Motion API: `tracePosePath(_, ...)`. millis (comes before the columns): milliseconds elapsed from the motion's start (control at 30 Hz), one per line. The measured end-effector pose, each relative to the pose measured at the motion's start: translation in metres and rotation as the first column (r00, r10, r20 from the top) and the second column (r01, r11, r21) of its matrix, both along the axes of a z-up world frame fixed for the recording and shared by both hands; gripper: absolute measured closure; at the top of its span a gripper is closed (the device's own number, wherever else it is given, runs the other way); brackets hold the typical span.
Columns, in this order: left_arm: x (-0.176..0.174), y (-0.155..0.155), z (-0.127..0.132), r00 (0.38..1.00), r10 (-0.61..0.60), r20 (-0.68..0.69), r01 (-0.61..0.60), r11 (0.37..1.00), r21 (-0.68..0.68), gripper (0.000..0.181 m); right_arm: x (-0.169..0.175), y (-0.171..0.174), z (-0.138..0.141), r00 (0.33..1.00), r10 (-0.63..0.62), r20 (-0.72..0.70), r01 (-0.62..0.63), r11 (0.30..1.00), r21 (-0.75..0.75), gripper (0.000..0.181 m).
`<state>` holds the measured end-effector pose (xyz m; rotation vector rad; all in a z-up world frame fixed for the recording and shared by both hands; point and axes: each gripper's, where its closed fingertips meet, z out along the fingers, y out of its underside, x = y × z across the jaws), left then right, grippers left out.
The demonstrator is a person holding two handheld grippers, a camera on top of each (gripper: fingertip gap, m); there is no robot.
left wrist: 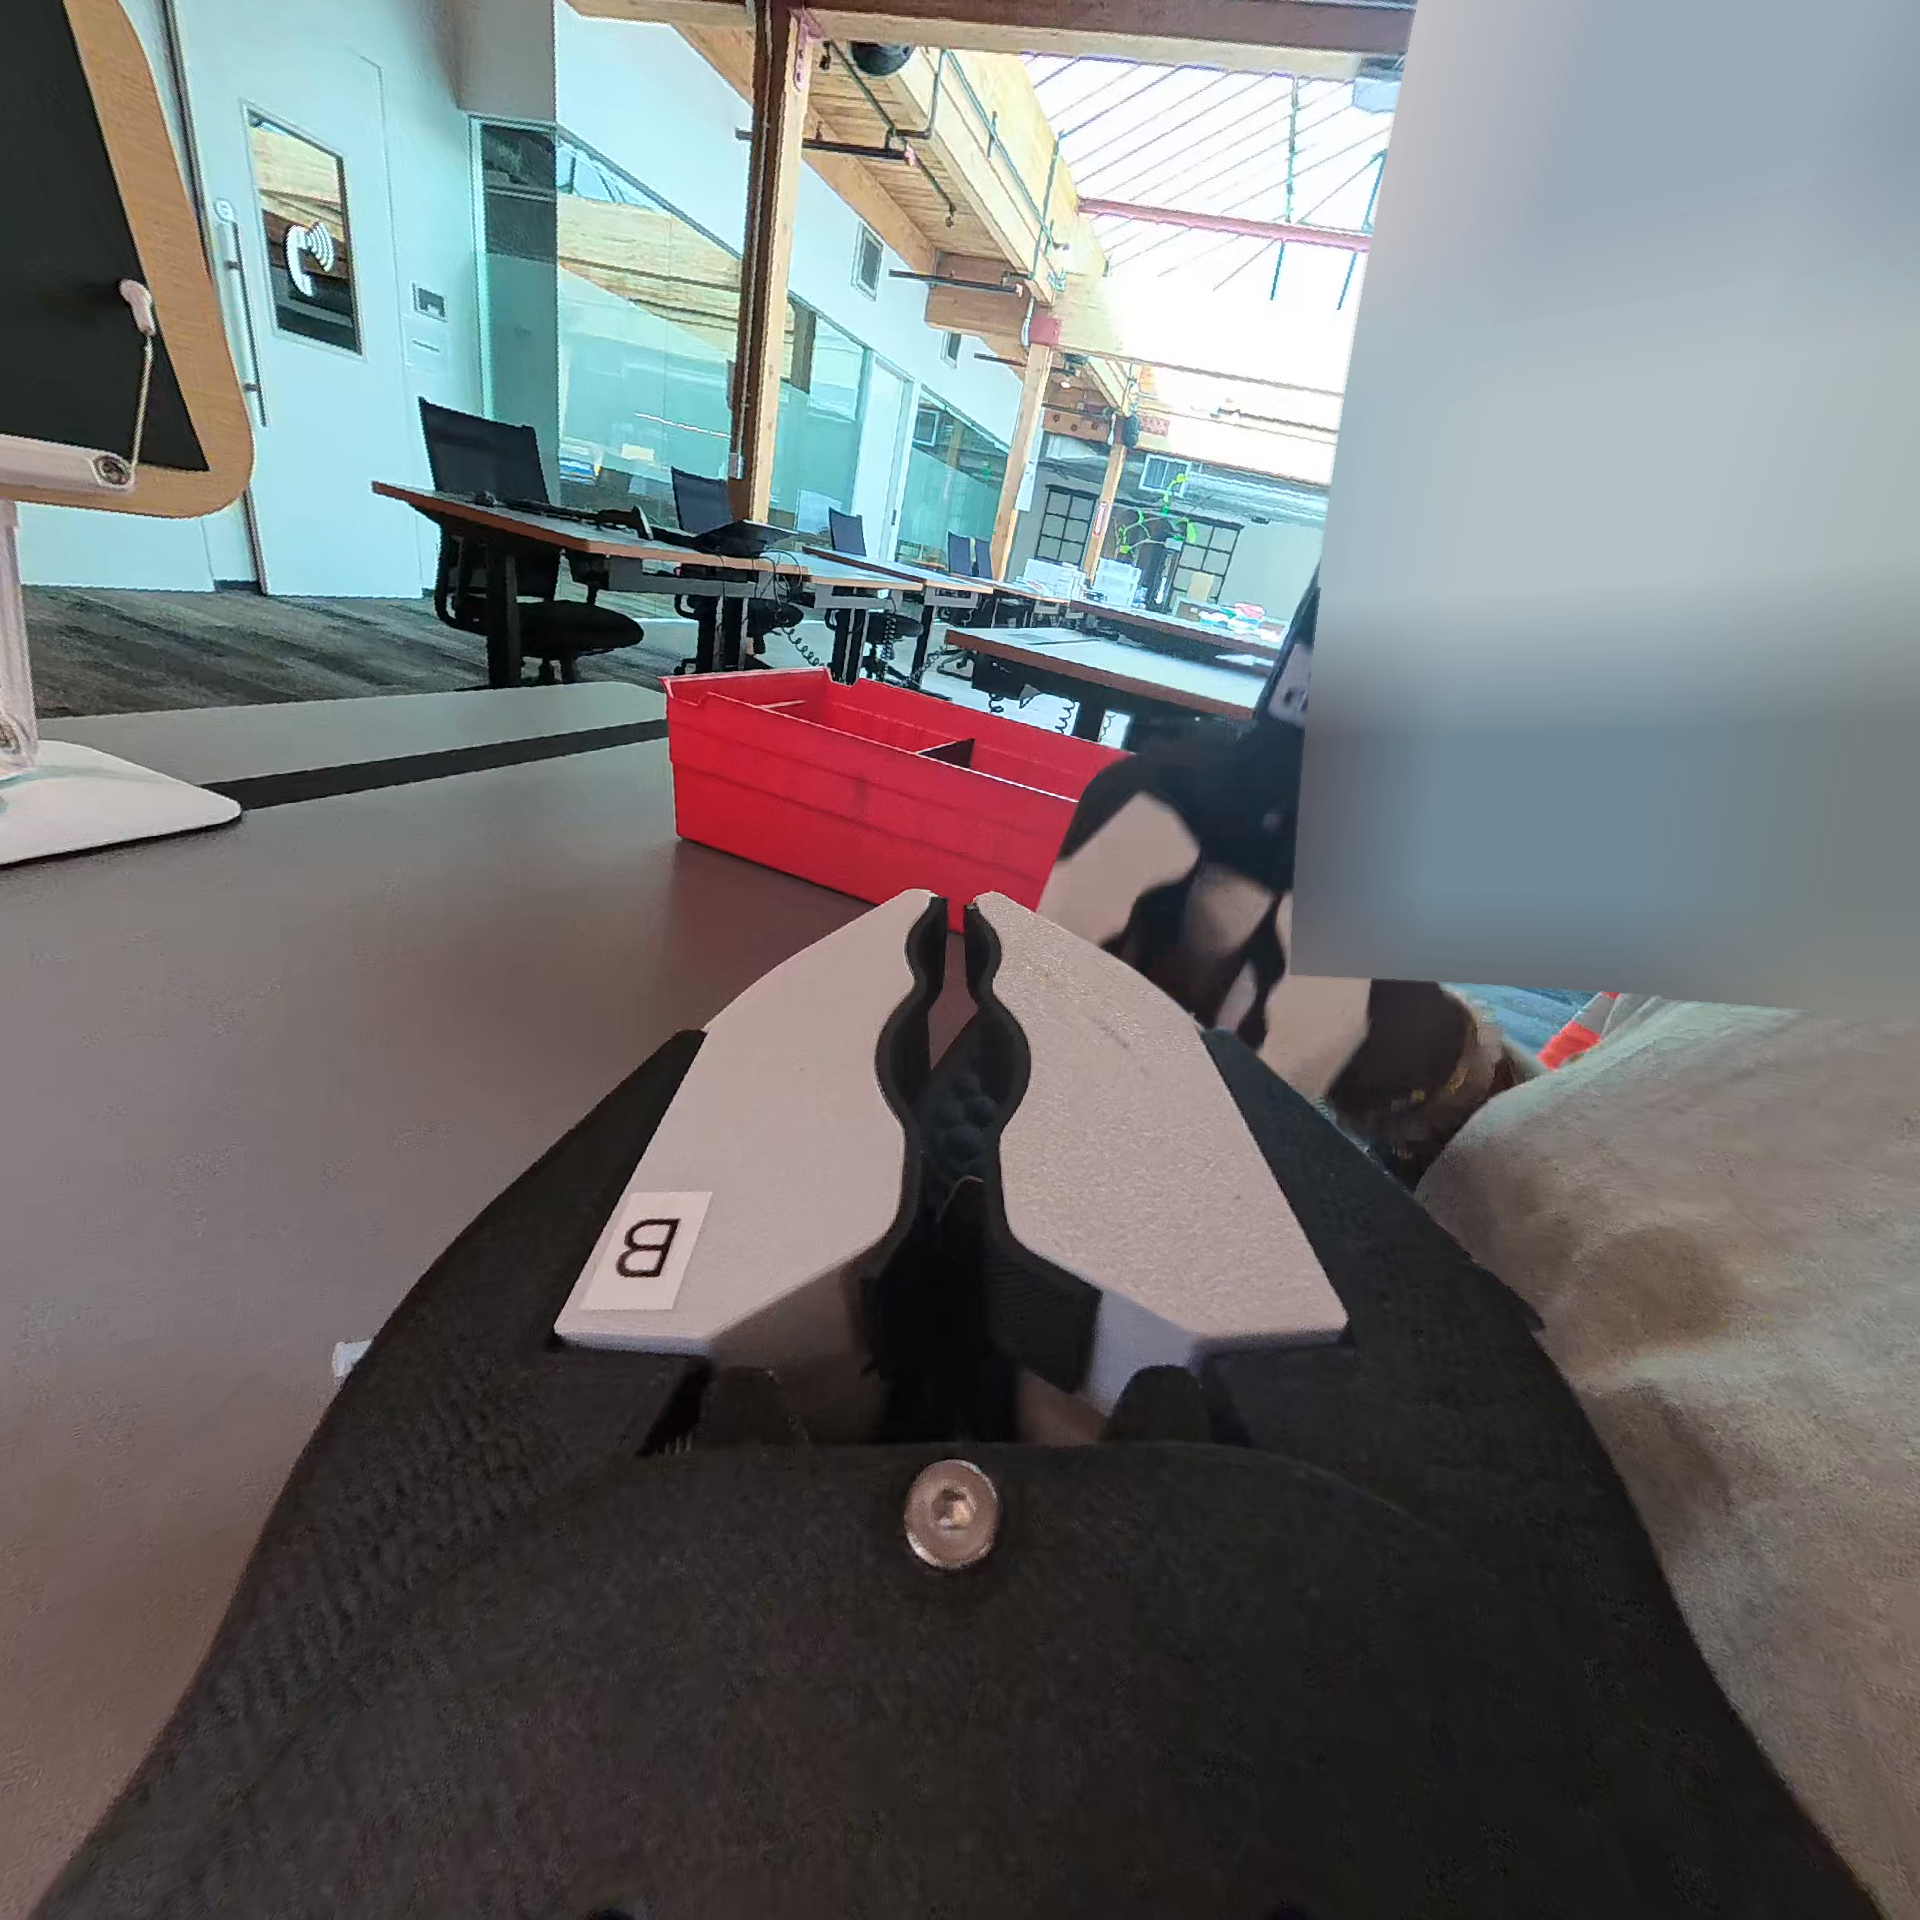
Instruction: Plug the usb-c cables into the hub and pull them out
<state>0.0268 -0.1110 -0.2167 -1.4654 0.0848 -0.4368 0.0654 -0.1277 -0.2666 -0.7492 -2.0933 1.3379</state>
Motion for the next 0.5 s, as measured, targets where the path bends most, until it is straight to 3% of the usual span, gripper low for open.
tracePosePath(67, 0.000, -0.001, 0.001, 1.000, -0.002, 0.007, 0.002, 1.000, 0.003, 0.179, -0.018, -0.011, -0.027, 0.999, -0.039, 0.033, 0.036, 0.996, 0.082, 0.138)
tracePosePath(133, 0.000, -0.002, 0.001, 1.000, -0.005, 0.014, 0.005, 1.000, 0.008, 0.179, -0.030, -0.008, -0.044, 0.994, -0.101, 0.026, 0.095, 0.979, 0.179, 0.166)
tracePosePath(267, 0.002, -0.002, 0.000, 1.000, -0.022, -0.016, 0.022, 1.000, -0.005, 0.166, -0.034, 0.006, -0.036, 0.985, -0.134, -0.112, 0.161, 0.945, 0.285, 0.173)
tracePosePath(333, -0.002, 0.000, -0.002, 0.996, 0.021, -0.082, -0.022, 1.000, -0.018, 0.144, -0.033, 0.016, -0.024, 0.971, -0.143, -0.192, 0.197, 0.933, 0.300, 0.172)
tracePosePath(500, -0.017, 0.003, 0.009, 0.910, 0.224, -0.350, -0.211, 0.975, 0.075, 0.057, -0.028, 0.044, 0.011, 0.891, -0.196, -0.410, 0.341, 0.885, 0.317, 0.173)
